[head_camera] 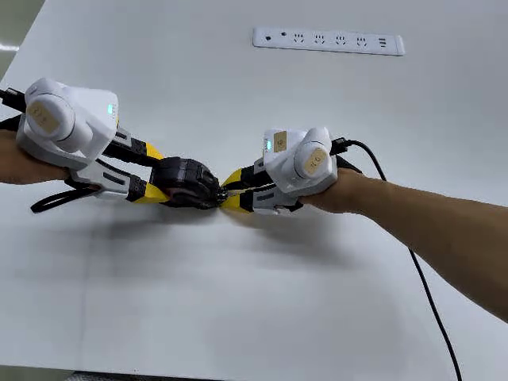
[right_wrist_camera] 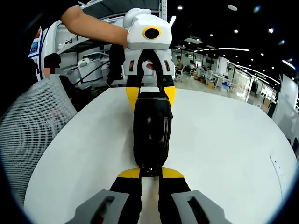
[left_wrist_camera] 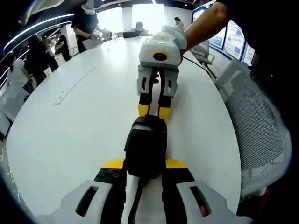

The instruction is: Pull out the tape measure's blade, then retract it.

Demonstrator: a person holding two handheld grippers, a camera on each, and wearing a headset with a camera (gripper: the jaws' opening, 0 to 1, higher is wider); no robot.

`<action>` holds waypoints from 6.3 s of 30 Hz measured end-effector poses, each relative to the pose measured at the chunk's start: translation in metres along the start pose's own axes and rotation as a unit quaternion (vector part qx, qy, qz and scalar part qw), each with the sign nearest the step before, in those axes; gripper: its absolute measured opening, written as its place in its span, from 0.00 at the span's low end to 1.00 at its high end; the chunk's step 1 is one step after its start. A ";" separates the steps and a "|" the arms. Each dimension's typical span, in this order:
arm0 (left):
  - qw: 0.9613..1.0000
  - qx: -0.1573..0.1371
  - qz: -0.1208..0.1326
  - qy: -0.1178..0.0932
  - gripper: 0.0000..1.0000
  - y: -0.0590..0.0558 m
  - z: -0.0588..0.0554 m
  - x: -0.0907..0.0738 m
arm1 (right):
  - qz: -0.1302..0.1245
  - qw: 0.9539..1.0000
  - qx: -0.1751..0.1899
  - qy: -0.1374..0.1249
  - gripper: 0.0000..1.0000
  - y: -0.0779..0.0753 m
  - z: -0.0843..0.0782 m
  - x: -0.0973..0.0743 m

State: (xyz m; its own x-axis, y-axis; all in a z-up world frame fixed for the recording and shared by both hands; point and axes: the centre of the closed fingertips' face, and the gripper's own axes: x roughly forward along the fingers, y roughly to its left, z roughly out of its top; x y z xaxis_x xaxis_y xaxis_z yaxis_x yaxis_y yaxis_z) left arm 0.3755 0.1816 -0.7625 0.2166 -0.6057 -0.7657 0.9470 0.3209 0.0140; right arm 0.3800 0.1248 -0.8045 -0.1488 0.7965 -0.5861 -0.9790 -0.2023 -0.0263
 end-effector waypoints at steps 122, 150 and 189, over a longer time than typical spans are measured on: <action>1.000 -0.023 0.001 0.002 0.23 0.000 0.002 0.001 | -0.013 0.999 0.012 0.047 0.10 0.006 -0.067 -0.103; 1.000 -0.024 -0.002 0.004 0.23 0.000 0.003 0.001 | -0.028 0.997 0.021 0.070 0.10 0.010 -0.094 -0.143; 1.000 -0.009 -0.003 0.019 0.24 -0.001 0.003 0.002 | -0.040 0.994 0.036 0.100 0.10 0.014 -0.123 -0.176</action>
State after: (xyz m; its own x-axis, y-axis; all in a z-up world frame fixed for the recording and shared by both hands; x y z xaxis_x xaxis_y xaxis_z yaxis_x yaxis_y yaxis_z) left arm 0.3753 0.1780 -0.7617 0.2012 -0.5790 -0.7901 0.9436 0.3310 -0.0023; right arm 0.4093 -0.0882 -0.8017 -0.0472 0.6775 -0.7341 -0.9950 -0.0967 -0.0253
